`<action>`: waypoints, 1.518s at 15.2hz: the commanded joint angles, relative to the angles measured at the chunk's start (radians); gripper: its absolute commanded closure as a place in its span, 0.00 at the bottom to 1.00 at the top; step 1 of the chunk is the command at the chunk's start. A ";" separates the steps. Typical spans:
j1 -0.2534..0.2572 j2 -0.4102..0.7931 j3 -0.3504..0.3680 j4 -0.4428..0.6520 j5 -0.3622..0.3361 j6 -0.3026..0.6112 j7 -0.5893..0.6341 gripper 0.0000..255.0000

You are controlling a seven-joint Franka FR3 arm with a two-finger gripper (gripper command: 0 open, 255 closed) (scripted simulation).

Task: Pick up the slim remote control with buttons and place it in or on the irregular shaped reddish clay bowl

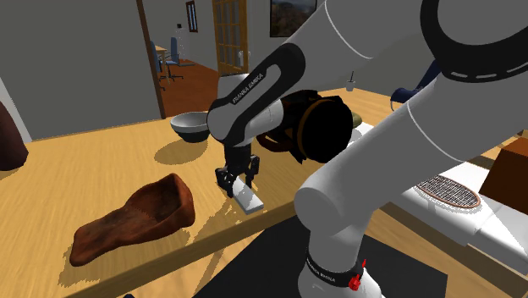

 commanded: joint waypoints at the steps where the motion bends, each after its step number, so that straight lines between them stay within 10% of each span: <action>1: 0.000 0.000 0.000 0.000 0.000 0.000 0.000 1.00; 23: -0.006 -0.150 -0.013 0.154 -0.016 -0.305 0.007 1.00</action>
